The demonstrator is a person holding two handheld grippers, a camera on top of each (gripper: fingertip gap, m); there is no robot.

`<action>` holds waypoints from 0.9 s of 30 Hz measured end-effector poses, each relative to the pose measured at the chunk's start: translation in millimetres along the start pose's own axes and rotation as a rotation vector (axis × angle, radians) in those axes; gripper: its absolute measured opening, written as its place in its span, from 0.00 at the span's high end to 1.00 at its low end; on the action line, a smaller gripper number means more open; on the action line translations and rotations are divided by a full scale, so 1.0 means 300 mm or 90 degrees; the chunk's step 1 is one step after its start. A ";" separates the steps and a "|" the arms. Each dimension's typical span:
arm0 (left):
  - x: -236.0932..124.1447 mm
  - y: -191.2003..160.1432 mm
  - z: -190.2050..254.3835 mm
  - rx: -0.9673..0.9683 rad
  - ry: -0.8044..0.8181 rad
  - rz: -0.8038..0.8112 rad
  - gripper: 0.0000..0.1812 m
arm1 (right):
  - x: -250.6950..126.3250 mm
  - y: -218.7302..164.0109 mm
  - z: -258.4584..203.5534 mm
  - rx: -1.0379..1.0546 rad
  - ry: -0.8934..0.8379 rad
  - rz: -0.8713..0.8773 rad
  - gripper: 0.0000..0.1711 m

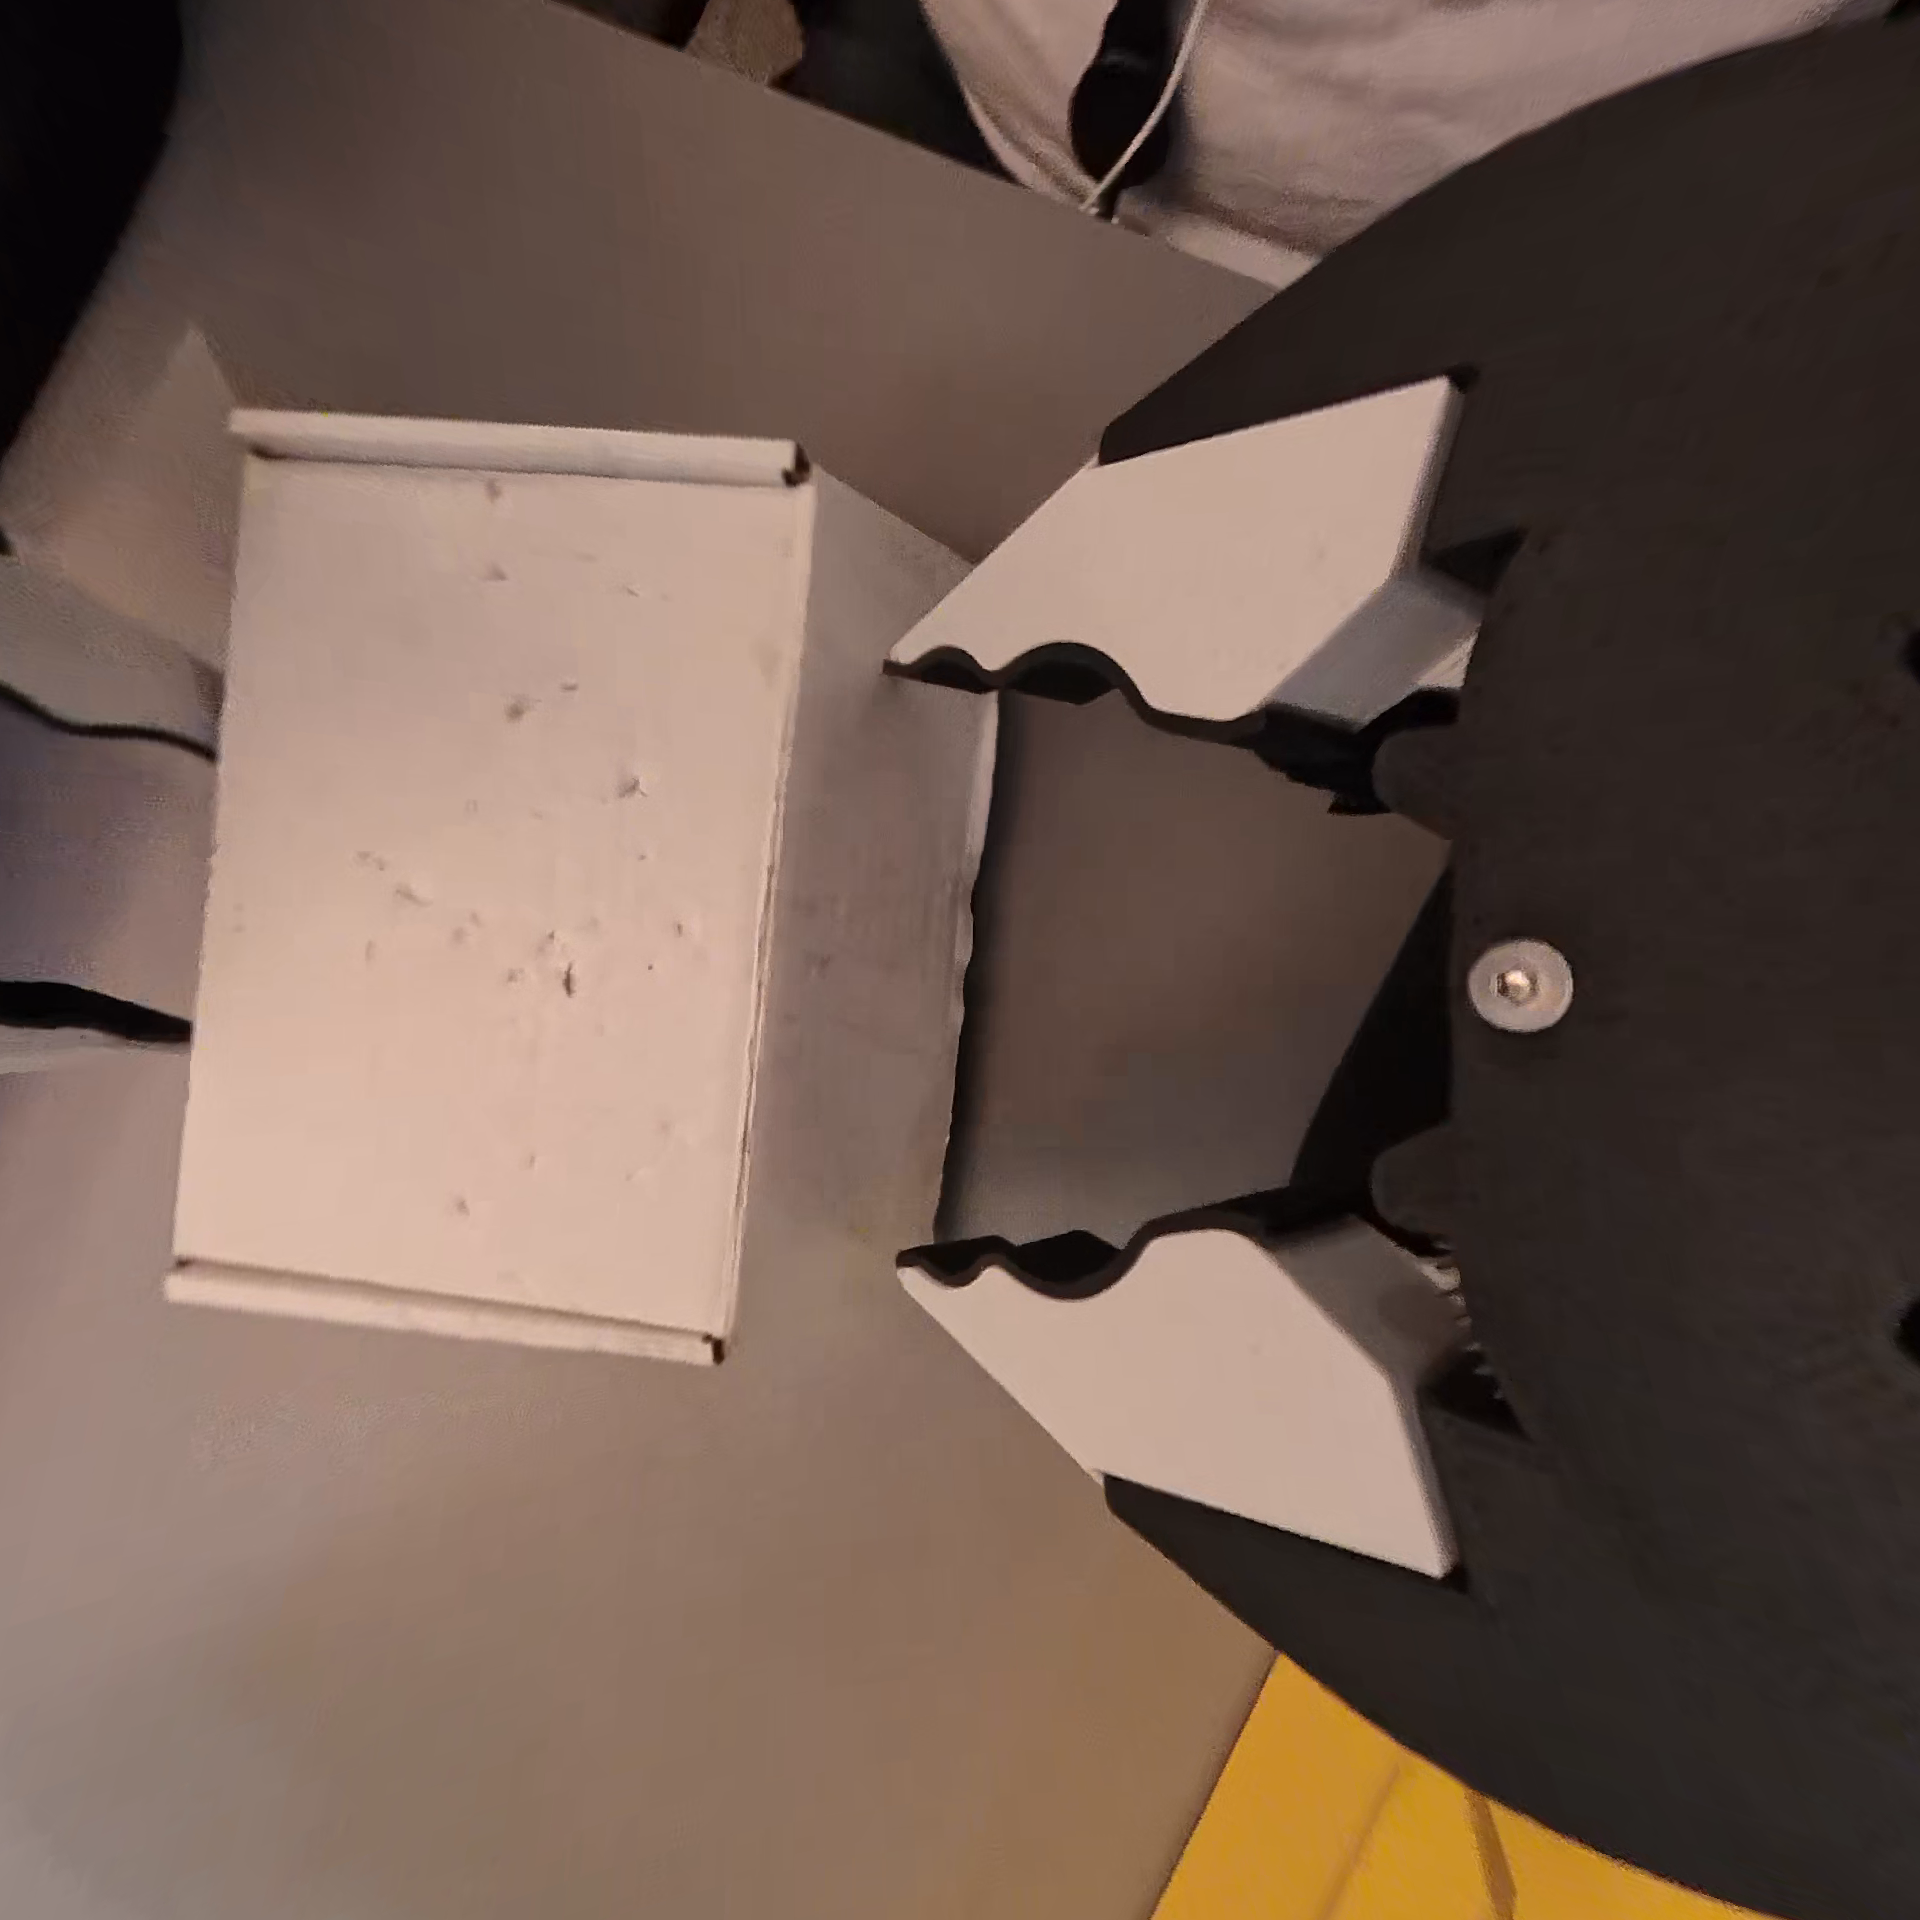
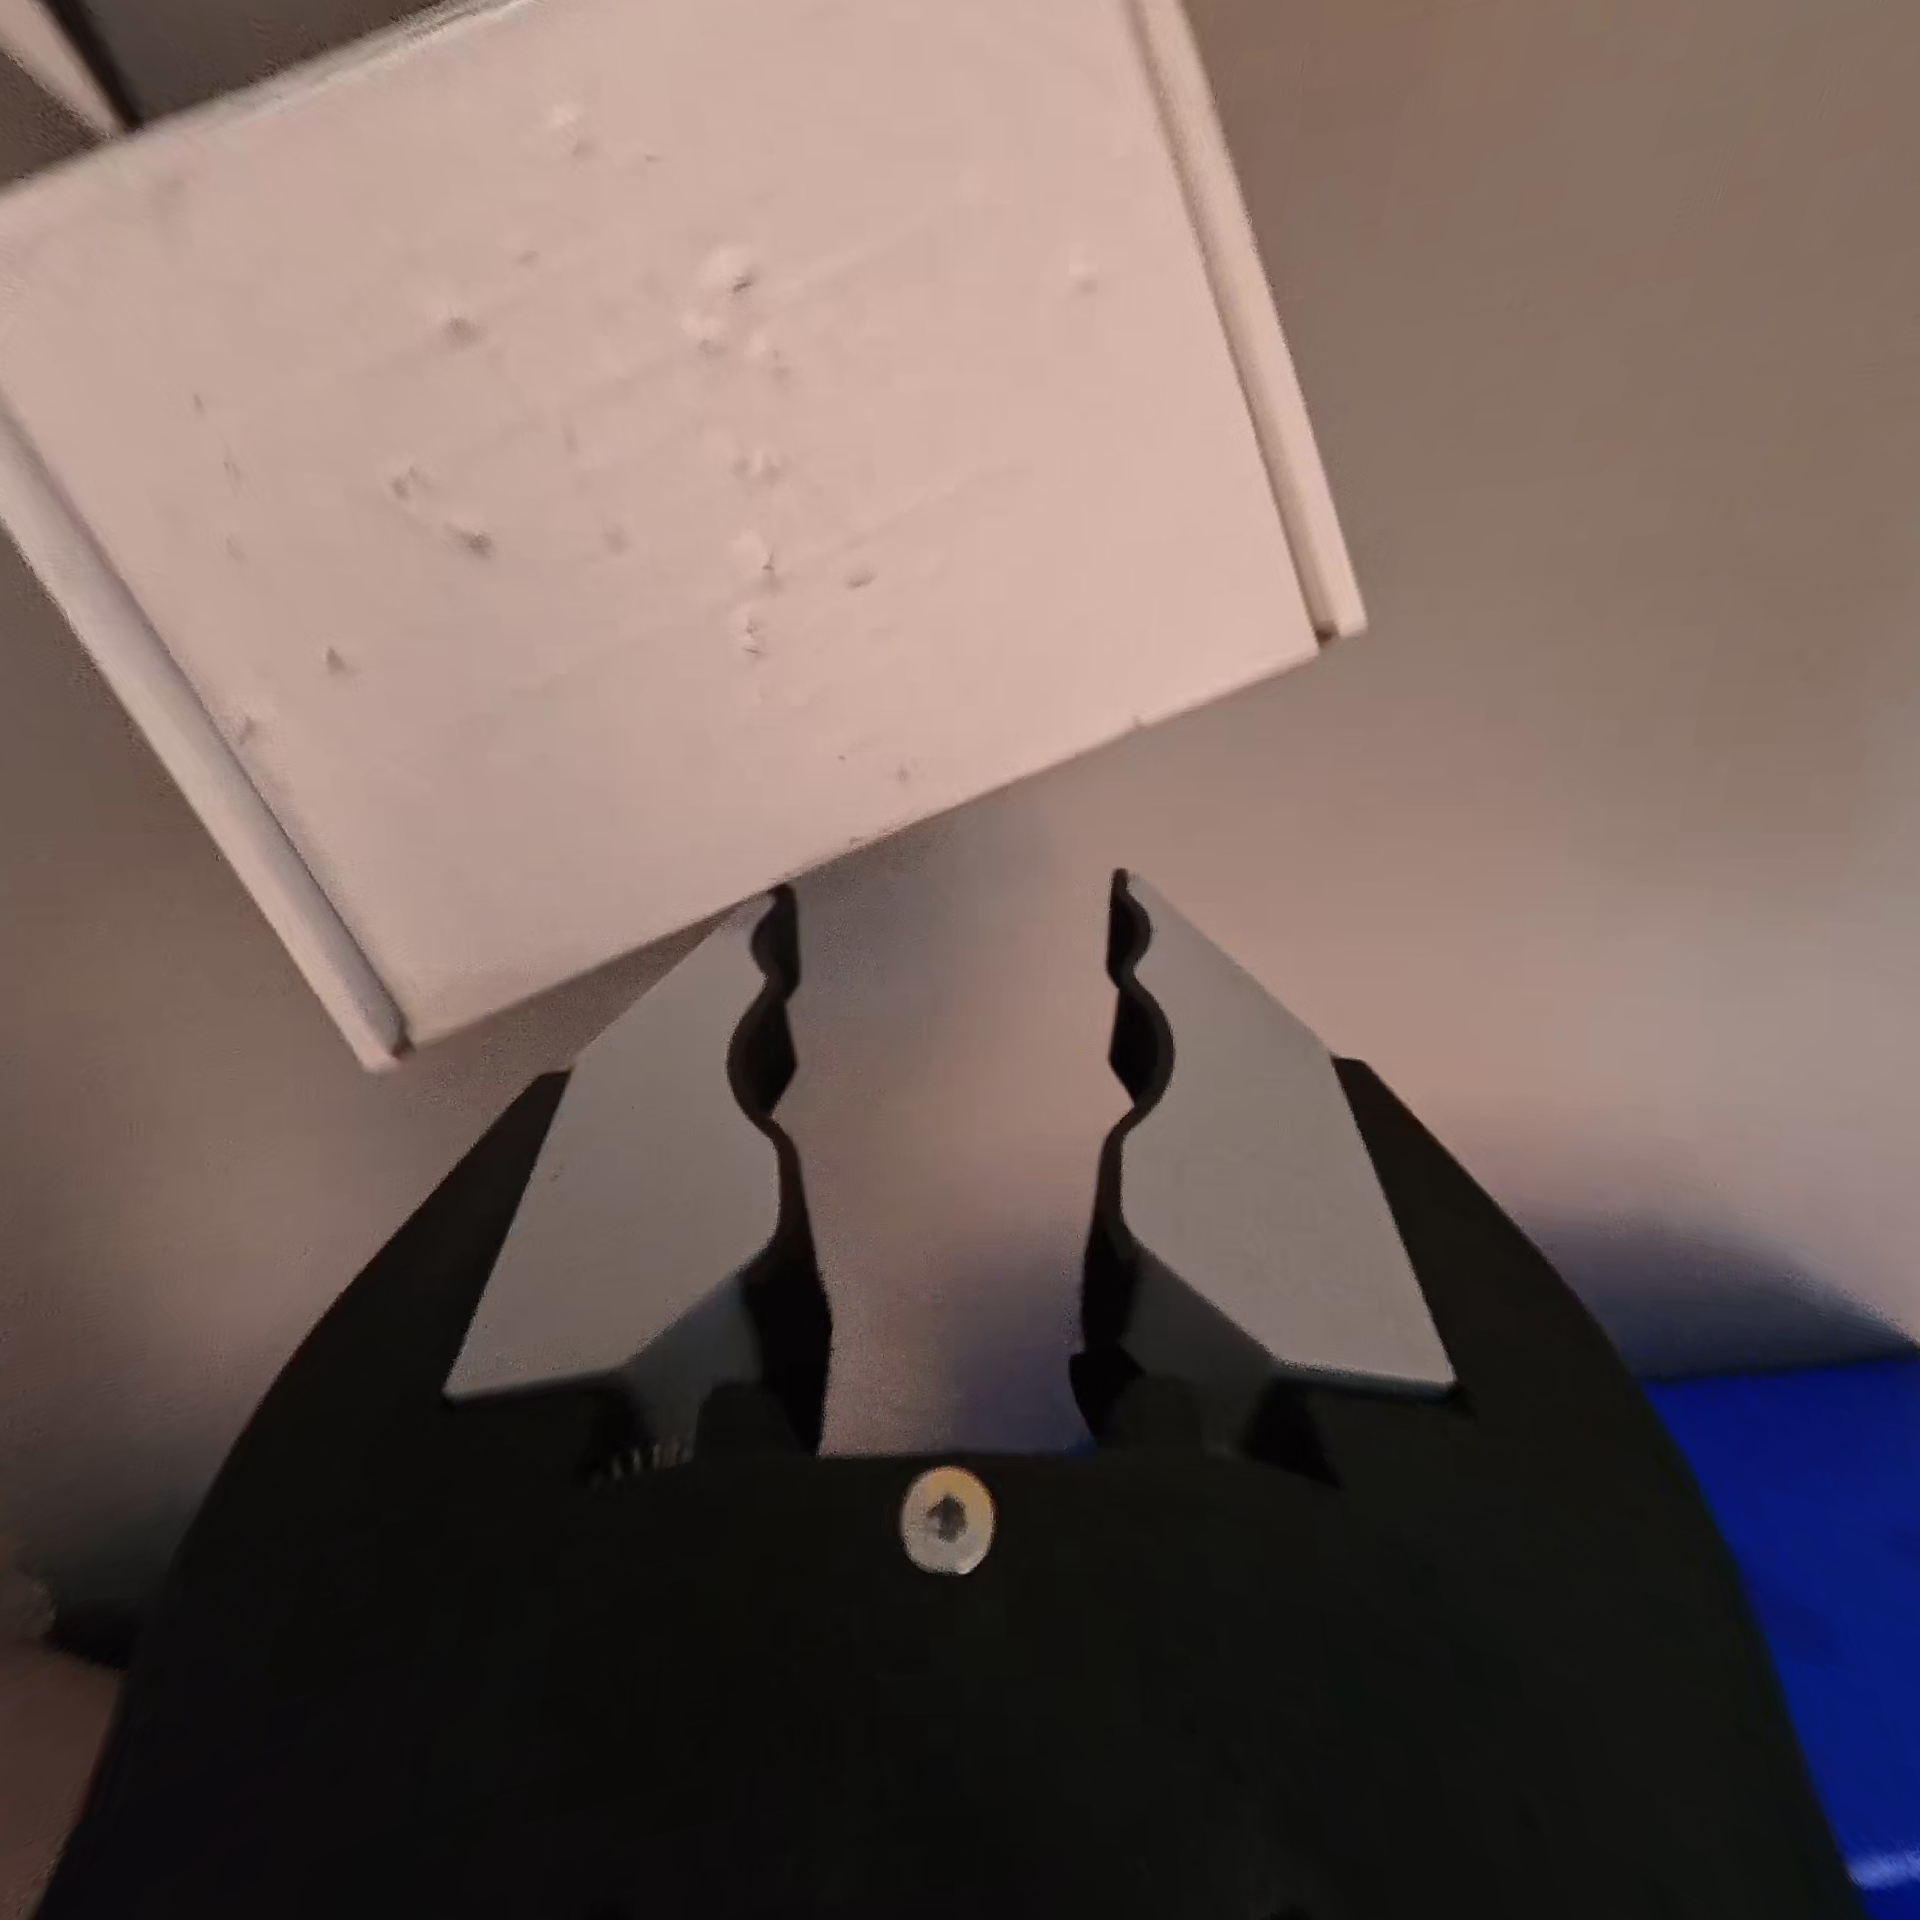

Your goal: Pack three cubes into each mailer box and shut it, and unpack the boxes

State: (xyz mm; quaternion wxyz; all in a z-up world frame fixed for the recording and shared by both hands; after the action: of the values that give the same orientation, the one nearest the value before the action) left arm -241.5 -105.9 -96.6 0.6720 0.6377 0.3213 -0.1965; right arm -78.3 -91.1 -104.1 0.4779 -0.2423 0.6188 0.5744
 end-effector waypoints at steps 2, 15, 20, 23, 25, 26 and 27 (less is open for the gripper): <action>-0.018 0.001 0.011 0.028 -0.042 0.001 0.42 | 0.012 0.002 -0.035 -0.036 0.022 0.012 0.57; 0.029 -0.044 -0.019 0.227 -0.112 -0.223 0.32 | 0.050 0.004 -0.091 -0.037 0.068 0.059 0.38; 0.046 -0.044 -0.036 0.250 -0.130 -0.244 0.30 | 0.070 -0.003 -0.098 -0.041 0.070 0.074 0.36; 0.066 -0.045 -0.047 0.253 -0.126 -0.265 0.26 | 0.071 0.007 -0.097 -0.040 0.069 0.091 0.36; 0.082 -0.044 -0.049 0.254 -0.127 -0.270 0.25 | 0.078 0.012 -0.098 -0.039 0.068 0.093 0.36; 0.087 -0.043 -0.049 0.257 -0.126 -0.270 0.25 | 0.078 0.013 -0.098 -0.038 0.067 0.094 0.36; 0.089 -0.042 -0.050 0.257 -0.125 -0.269 0.25 | 0.079 0.014 -0.098 -0.038 0.066 0.096 0.36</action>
State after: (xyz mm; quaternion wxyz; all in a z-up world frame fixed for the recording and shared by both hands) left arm -233.5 -88.7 -123.7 0.5037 0.6552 0.3350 -0.4525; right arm -101.1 -111.9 -126.1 0.3929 -0.2386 0.6417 0.6139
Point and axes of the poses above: each gripper's, where its closed fingertips meet, x out along the fingers, y out of its top, z = x × y across the jaws, the point moved 4 cm from there along -x, back along the fingers, and after that the axes turned 8 degrees about z, right-handed, at the moved point
